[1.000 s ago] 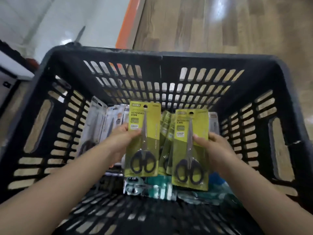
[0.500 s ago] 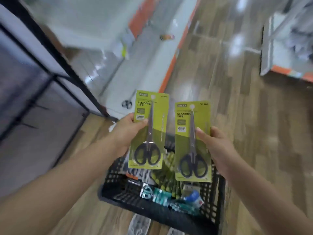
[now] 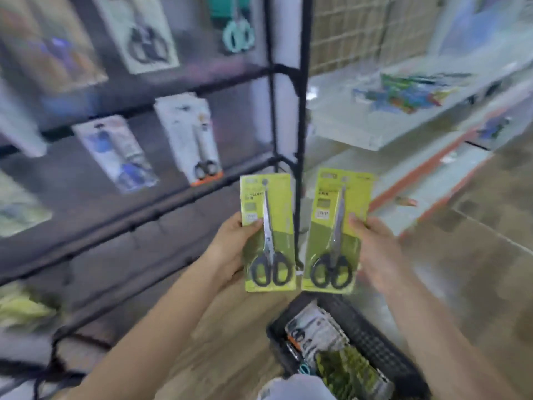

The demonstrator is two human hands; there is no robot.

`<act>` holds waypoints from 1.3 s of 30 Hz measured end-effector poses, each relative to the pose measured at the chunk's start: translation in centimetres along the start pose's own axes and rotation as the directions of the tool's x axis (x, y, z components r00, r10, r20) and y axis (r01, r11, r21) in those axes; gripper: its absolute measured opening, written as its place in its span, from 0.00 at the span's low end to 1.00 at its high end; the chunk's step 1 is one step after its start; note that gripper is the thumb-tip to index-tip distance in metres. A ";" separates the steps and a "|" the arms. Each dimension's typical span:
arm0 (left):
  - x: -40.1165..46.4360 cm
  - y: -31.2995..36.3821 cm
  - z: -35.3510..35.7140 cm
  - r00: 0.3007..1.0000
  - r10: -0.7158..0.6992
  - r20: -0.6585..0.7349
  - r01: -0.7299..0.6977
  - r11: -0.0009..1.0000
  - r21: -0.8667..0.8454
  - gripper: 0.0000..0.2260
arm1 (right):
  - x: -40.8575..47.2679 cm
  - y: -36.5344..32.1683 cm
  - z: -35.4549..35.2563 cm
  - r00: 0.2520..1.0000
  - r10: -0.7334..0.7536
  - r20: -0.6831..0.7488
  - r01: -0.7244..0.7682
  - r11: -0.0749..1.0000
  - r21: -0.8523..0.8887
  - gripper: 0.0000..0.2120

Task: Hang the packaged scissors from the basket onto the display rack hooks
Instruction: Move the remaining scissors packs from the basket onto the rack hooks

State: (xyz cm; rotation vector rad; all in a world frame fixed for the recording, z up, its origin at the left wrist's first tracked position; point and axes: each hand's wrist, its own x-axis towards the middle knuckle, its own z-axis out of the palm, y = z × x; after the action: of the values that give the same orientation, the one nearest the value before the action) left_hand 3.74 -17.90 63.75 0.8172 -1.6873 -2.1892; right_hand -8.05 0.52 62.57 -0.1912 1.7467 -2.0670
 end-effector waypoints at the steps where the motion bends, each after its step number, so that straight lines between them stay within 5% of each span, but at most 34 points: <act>1: -1.9 -0.5 -1.4 0.998 -0.006 -0.066 0.005 1.000 -0.018 0.06 | -1.0 0.8 1.1 0.998 0.018 0.063 -0.017 1.000 -0.015 0.08; 7: -13.3 -6.5 -9.7 0.901 -0.082 -0.426 0.019 0.988 -0.150 0.06 | -7.0 8.4 6.3 0.920 0.247 0.305 -0.193 0.961 -0.197 0.08; 15: -25.9 -13.1 -18.7 0.651 -0.250 -0.717 -0.007 0.943 -0.334 0.05 | -14.6 14.9 13.6 0.731 0.472 0.493 -0.206 0.841 -0.500 0.21; 22: -30.7 -12.6 -27.0 0.535 -0.250 -0.807 -0.130 0.919 -0.371 0.05 | -17.6 16.9 24.6 0.590 0.528 0.611 -0.094 0.797 -0.597 0.15; 27: -30.8 -11.5 -34.1 0.496 -0.263 -0.827 -0.151 0.912 -0.381 0.03 | -18.5 19.5 33.4 0.559 0.524 0.642 -0.048 0.794 -0.606 0.34; 32: -29.3 -11.5 -38.8 0.501 -0.287 -0.816 -0.116 0.913 -0.392 0.02 | -19.1 20.7 39.7 0.569 0.493 0.658 -0.043 0.817 -0.575 0.16; 39: -26.4 -12.5 -41.3 0.497 -0.339 -0.799 -0.077 0.900 -0.429 0.05 | -17.8 24.7 42.9 0.606 0.529 0.594 -0.052 0.772 -0.634 0.30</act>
State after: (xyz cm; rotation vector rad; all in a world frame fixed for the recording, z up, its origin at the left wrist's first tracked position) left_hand 50.48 -33.60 52.15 1.5891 -0.6166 -1.5833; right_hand 29.49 -34.11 50.19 -0.7525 1.6003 -0.9087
